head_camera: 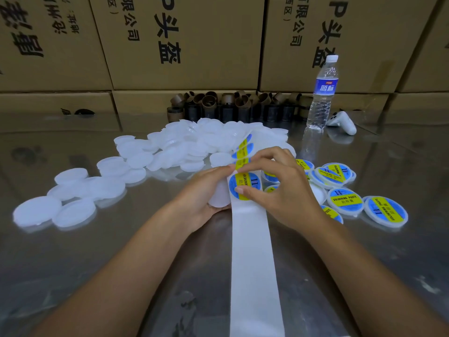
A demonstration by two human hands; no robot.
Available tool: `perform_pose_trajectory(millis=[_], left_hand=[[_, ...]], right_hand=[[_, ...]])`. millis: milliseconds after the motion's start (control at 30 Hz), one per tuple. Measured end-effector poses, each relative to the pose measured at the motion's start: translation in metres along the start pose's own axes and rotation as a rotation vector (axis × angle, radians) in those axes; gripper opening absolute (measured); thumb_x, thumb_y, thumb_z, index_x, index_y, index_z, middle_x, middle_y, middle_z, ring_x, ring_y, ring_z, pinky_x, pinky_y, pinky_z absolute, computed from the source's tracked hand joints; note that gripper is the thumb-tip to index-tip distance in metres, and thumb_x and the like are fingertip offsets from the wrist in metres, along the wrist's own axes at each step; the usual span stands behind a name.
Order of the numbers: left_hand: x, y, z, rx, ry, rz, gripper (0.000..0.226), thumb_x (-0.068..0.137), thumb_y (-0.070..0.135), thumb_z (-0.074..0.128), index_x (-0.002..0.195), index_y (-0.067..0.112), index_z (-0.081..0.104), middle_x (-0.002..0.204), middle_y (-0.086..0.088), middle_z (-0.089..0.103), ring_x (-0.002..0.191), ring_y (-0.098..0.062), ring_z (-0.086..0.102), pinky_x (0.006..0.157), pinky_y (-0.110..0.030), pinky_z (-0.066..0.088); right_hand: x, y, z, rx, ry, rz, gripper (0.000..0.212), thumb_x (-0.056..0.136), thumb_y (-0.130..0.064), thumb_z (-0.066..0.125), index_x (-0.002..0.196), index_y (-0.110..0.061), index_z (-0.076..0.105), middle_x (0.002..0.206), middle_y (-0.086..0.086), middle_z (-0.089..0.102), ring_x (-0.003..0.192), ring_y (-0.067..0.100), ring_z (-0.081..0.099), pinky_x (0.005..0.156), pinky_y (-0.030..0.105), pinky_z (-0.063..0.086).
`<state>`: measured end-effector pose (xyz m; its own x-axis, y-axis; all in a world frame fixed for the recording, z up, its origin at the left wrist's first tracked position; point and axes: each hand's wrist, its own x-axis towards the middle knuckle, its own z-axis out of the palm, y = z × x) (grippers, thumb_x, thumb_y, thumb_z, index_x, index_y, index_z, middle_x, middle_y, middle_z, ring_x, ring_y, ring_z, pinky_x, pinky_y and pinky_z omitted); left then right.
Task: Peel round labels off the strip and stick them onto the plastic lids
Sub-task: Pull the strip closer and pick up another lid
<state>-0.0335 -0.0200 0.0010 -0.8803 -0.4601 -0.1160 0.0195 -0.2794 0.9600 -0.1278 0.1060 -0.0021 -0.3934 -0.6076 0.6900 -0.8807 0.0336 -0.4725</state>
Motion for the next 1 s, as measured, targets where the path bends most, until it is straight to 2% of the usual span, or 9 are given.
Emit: perform_pose_trajectory(millis=[100,233,367,433,467,567,667,833,1000], left_hand=[[0.001,-0.001,0.001,0.083,0.076,0.028,0.030,0.097,0.023,0.053,0.116,0.001,0.063,0.111,-0.020,0.069,0.101,-0.033,0.067,0.093,-0.045,0.051],[0.001,-0.002,0.001,0.123,0.163,0.084,0.027,0.094,0.023,0.058,0.109,0.002,0.065,0.109,-0.020,0.069,0.094,-0.032,0.068,0.087,-0.041,0.054],[0.002,-0.003,0.003,0.145,0.255,0.121,0.020,0.093,0.022,0.062,0.100,0.005,0.068,0.100,-0.022,0.068,0.083,-0.028,0.059,0.082,-0.037,0.052],[0.001,-0.003,0.004,0.142,0.262,0.133,0.019,0.093,0.021,0.062,0.100,0.004,0.067,0.096,-0.019,0.068,0.082,-0.026,0.058,0.077,-0.033,0.053],[0.001,-0.003,0.004,0.147,0.264,0.137,0.020,0.093,0.021,0.062,0.101,0.004,0.067,0.093,-0.016,0.069,0.080,-0.025,0.058,0.072,-0.030,0.052],[0.001,-0.003,0.004,0.168,0.283,0.137,0.020,0.093,0.022,0.062,0.102,0.005,0.067,0.094,-0.013,0.071,0.076,-0.023,0.061,0.072,-0.028,0.053],[0.002,-0.004,0.005,0.172,0.290,0.145,0.020,0.092,0.021,0.063,0.102,0.005,0.067,0.094,-0.014,0.070,0.076,-0.022,0.062,0.070,-0.026,0.054],[0.002,-0.005,0.005,0.128,0.282,0.171,0.021,0.092,0.016,0.063,0.103,-0.001,0.065,0.090,-0.019,0.064,0.079,-0.026,0.057,0.073,-0.032,0.053],[0.004,-0.004,0.001,0.115,0.313,0.176,0.021,0.092,0.022,0.064,0.098,0.002,0.062,0.084,-0.010,0.061,0.067,-0.018,0.060,0.069,-0.029,0.054]], right_hand=[[-0.001,-0.007,0.000,0.135,-0.022,0.117,0.017,0.078,-0.029,0.075,0.075,-0.041,0.064,0.113,-0.010,0.053,0.112,0.006,0.045,0.092,0.009,0.030],[0.002,-0.014,-0.003,0.314,-0.068,0.250,0.017,0.077,-0.045,0.061,0.064,-0.035,0.064,0.116,-0.012,0.055,0.116,0.002,0.048,0.098,0.021,0.034],[0.006,-0.016,-0.006,0.505,0.040,0.354,0.045,0.088,-0.039,0.051,0.045,-0.028,0.058,0.101,0.001,0.064,0.090,0.008,0.060,0.076,0.033,0.044],[0.010,-0.015,-0.010,0.630,0.135,0.471,0.051,0.092,-0.039,0.047,0.044,-0.024,0.054,0.094,0.009,0.068,0.083,0.022,0.059,0.074,0.041,0.045],[0.012,-0.014,-0.013,0.761,0.177,0.536,0.052,0.094,-0.041,0.045,0.045,-0.023,0.052,0.088,0.005,0.069,0.081,0.019,0.060,0.075,0.036,0.046],[0.015,-0.012,-0.023,1.127,0.231,0.579,0.041,0.094,-0.044,0.044,0.060,-0.026,0.061,0.091,-0.003,0.067,0.088,0.014,0.062,0.082,0.031,0.043],[0.012,-0.012,-0.017,0.955,0.140,0.433,0.019,0.088,-0.042,0.052,0.105,-0.044,0.062,0.110,-0.005,0.063,0.097,0.017,0.068,0.090,0.032,0.045],[0.001,-0.013,0.003,0.567,-0.124,0.210,0.054,0.087,-0.046,0.050,0.134,-0.056,0.025,0.127,-0.013,0.050,0.111,-0.002,0.058,0.092,0.011,0.042],[-0.003,-0.004,0.012,0.521,-0.259,0.269,0.066,0.086,-0.061,0.042,0.140,-0.056,0.004,0.144,-0.001,0.036,0.107,-0.009,0.057,0.098,0.021,0.039]])
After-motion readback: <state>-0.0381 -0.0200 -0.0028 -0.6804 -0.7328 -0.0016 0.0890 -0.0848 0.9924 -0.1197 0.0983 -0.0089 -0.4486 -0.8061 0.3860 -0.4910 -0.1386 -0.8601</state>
